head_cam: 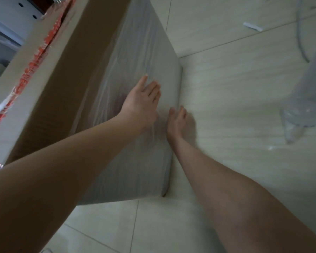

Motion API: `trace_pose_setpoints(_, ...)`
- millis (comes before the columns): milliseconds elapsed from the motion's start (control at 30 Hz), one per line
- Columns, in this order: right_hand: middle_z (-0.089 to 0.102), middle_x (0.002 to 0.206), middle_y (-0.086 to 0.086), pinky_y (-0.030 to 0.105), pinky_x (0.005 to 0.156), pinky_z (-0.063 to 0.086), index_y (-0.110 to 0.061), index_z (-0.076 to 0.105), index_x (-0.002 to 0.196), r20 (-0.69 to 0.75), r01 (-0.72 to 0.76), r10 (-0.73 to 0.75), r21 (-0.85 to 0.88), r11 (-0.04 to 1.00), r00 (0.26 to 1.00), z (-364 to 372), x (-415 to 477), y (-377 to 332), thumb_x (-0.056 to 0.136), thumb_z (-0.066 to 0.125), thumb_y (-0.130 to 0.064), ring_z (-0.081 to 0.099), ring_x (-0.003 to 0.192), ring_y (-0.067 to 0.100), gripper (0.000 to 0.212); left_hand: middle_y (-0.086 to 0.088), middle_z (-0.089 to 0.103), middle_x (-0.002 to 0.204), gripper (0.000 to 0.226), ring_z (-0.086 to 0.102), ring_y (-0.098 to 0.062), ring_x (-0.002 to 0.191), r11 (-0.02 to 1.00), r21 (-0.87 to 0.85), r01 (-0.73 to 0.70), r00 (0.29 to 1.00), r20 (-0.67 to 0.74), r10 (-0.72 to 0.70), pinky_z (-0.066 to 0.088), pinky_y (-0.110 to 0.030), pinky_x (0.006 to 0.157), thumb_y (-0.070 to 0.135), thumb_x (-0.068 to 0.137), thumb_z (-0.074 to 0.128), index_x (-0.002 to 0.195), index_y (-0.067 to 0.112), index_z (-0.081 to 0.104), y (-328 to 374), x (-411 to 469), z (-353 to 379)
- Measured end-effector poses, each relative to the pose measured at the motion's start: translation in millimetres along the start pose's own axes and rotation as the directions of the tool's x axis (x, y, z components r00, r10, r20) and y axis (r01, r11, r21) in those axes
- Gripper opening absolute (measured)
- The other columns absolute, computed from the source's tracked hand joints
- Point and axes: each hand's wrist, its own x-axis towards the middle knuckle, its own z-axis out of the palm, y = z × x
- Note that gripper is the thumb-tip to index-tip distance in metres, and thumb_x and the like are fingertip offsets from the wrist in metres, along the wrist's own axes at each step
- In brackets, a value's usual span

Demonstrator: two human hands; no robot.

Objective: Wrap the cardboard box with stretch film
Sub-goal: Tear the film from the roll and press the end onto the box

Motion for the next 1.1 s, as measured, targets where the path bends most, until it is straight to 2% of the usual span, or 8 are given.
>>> trace_pose_setpoints(100,0.015,0.159,0.011,0.029,0.117,0.006,-0.009,0.019,0.152,0.148,0.181,-0.181,0.009,0.983,0.972,20.4,-14.4,-12.4,0.102,0.033,-0.038,0.011,0.147,0.022,0.059,-0.01,-0.004,0.16,0.063,-0.007,-0.025,0.148,1.0,-0.03,0.005,0.999,0.046,-0.003,-0.008,-0.052,0.115,0.043,0.101,0.012,0.152,0.007,0.001,-0.2,-2.9,7.1)
trace_pose_setpoints(200,0.006,0.161,0.002,0.036,0.118,0.001,-0.018,0.011,0.153,0.209,0.172,-0.182,0.068,0.983,0.961,34.1,-21.3,-21.9,0.102,0.027,-0.044,0.0,0.148,0.019,0.06,-0.01,-0.007,0.16,0.063,-0.009,-0.027,0.147,0.999,-0.002,0.034,0.996,0.078,-0.034,-0.007,-0.056,0.114,0.044,0.101,0.01,0.152,0.009,-0.001,-4.8,-5.0,14.2)
trace_pose_setpoints(400,0.004,0.162,0.0,0.041,0.117,0.001,-0.024,0.01,0.154,0.191,0.142,-0.156,0.082,0.986,0.969,43.6,-20.0,-18.8,0.101,0.026,-0.047,0.0,0.148,0.02,0.059,-0.009,-0.009,0.16,0.065,-0.009,-0.029,0.147,0.999,0.022,0.023,0.996,0.09,-0.025,-0.007,-0.057,0.113,0.048,0.1,0.01,0.152,0.011,-0.003,-5.9,-1.9,22.1)
trace_pose_setpoints(667,0.014,0.159,0.009,0.034,0.119,0.006,-0.014,0.018,0.152,0.248,0.211,-0.216,0.047,0.976,0.944,33.3,-11.2,-18.3,0.102,0.028,-0.042,0.008,0.147,0.024,0.059,-0.011,-0.002,0.16,0.065,-0.003,-0.027,0.148,0.997,-0.055,0.05,0.996,0.082,-0.046,-0.004,-0.052,0.115,0.045,0.101,0.011,0.152,0.006,0.001,-7.8,-3.7,12.0)
trace_pose_setpoints(767,0.024,0.156,0.013,0.034,0.117,0.014,-0.012,0.028,0.149,0.124,0.14,-0.148,0.068,0.988,0.981,18.0,-7.8,-25.2,0.101,0.033,-0.044,0.02,0.144,0.027,0.058,-0.012,0.004,0.16,0.064,0.002,-0.025,0.148,0.992,-0.113,0.064,0.998,0.012,-0.063,0.002,-0.047,0.116,0.042,0.101,0.016,0.151,0.003,0.007,-18.5,-5.0,1.5)
trace_pose_setpoints(833,0.019,0.158,0.014,0.033,0.117,0.012,-0.011,0.023,0.151,0.07,0.121,-0.127,0.074,0.99,0.989,12.9,-12.7,-34.2,0.101,0.035,-0.044,0.016,0.146,0.025,0.061,-0.013,0.0,0.16,0.067,-0.003,-0.025,0.148,0.995,-0.056,0.079,0.997,0.012,-0.078,-0.002,-0.05,0.116,0.045,0.1,0.015,0.151,0.004,0.005,-32.4,-7.1,-3.3)
trace_pose_setpoints(933,0.011,0.16,0.009,0.034,0.118,0.005,-0.015,0.017,0.152,0.146,0.223,-0.237,0.106,0.969,0.96,22.0,-27.5,-47.6,0.101,0.034,-0.044,0.007,0.148,0.023,0.062,-0.013,-0.007,0.159,0.07,-0.009,-0.026,0.147,0.991,0.012,0.136,0.989,0.054,-0.137,-0.007,-0.055,0.114,0.052,0.098,0.01,0.152,0.009,0.0,-52.6,-10.4,-2.3)
trace_pose_setpoints(1100,0.001,0.162,0.0,0.045,0.119,0.001,-0.026,0.008,0.153,0.207,0.195,-0.21,0.092,0.977,0.956,36.0,-34.6,-52.1,0.101,0.027,-0.049,-0.002,0.148,0.021,0.061,-0.014,-0.01,0.159,0.076,-0.009,-0.029,0.147,0.99,0.019,0.14,0.987,0.076,-0.141,-0.007,-0.054,0.115,0.06,0.094,0.003,0.152,0.01,-0.004,-59.0,-9.0,5.6)
